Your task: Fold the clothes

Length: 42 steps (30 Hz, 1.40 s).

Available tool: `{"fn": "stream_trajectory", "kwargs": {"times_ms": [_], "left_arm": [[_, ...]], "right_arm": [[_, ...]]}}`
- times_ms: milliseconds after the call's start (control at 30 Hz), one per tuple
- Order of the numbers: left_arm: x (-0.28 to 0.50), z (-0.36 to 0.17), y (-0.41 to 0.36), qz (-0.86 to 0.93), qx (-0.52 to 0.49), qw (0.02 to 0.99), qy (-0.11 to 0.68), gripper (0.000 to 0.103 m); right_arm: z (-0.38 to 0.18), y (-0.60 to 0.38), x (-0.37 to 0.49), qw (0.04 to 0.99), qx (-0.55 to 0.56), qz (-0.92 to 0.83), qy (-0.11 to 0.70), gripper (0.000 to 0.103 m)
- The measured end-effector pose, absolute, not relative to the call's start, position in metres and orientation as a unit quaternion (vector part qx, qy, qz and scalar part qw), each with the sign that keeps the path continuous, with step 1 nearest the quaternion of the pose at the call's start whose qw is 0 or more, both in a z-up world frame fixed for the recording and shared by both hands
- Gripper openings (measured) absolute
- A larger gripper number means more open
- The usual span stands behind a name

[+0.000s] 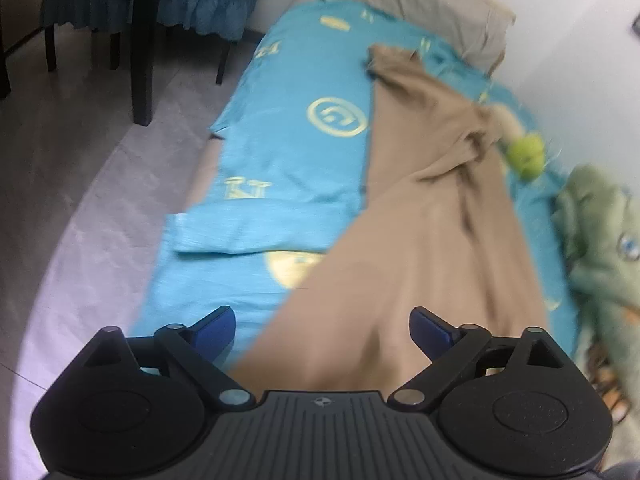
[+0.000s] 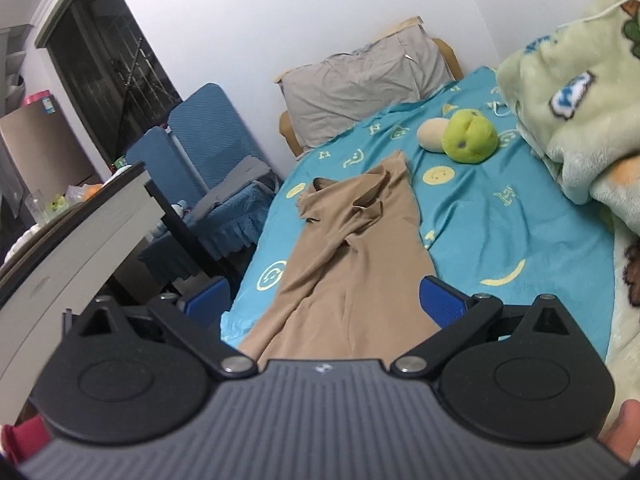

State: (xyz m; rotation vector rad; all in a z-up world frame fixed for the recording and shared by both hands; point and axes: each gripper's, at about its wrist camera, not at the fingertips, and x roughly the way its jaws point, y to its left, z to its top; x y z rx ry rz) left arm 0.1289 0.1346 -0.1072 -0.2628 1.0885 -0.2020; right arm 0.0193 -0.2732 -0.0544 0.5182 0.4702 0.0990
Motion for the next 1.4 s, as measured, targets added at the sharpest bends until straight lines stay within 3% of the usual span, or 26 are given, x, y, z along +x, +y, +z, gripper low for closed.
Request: {"fn": "stream_trajectory", "kwargs": {"times_ms": [100, 300, 333, 400, 467, 533, 633, 967, 1100, 1233, 1300, 1400], "left_arm": [[0.135, -0.118, 0.147, -0.108, -0.092, 0.825, 0.547, 0.088], [0.129, -0.137, 0.148, -0.155, -0.053, 0.79, 0.591, 0.067], [0.127, -0.139, 0.147, -0.161, -0.04, 0.785, 0.597, 0.057], [0.12, -0.137, 0.144, -0.175, -0.015, 0.784, 0.595, 0.051], [0.113, -0.131, 0.14, -0.189, 0.007, 0.784, 0.591, 0.02], [0.106, -0.12, 0.132, -0.192, 0.03, 0.79, 0.581, 0.007], [0.089, -0.094, 0.11, -0.196, 0.091, 0.809, 0.547, 0.003], [0.01, 0.001, 0.008, -0.291, 0.17, 0.836, 0.433, 0.002], [-0.006, -0.018, -0.04, -0.317, 0.157, 0.826, 0.439, 0.001], [-0.003, -0.073, -0.062, -0.319, 0.13, 0.804, 0.484, 0.004], [0.004, -0.097, -0.065, -0.318, 0.11, 0.79, 0.511, 0.008], [0.011, -0.106, -0.047, -0.309, 0.064, 0.795, 0.517, 0.039]], "right_arm": [[-0.06, -0.278, 0.024, 0.933, 0.267, 0.042, 0.238, 0.103], [-0.069, -0.289, 0.031, 0.922, 0.298, 0.03, 0.247, 0.103], [-0.07, -0.29, 0.032, 0.92, 0.302, 0.028, 0.248, 0.103], [-0.072, -0.291, 0.034, 0.918, 0.305, 0.028, 0.252, 0.103], [-0.074, -0.291, 0.037, 0.917, 0.305, 0.026, 0.258, 0.103], [-0.078, -0.292, 0.039, 0.914, 0.303, 0.021, 0.27, 0.103], [-0.084, -0.292, 0.043, 0.908, 0.298, 0.012, 0.294, 0.103], [-0.108, -0.3, 0.051, 0.882, 0.313, -0.026, 0.352, 0.103], [-0.115, -0.299, 0.053, 0.875, 0.31, -0.035, 0.37, 0.103], [-0.12, -0.296, 0.055, 0.872, 0.303, -0.034, 0.384, 0.103], [-0.123, -0.296, 0.055, 0.868, 0.307, -0.033, 0.389, 0.103], [-0.128, -0.298, 0.055, 0.861, 0.315, -0.038, 0.397, 0.103]]}}
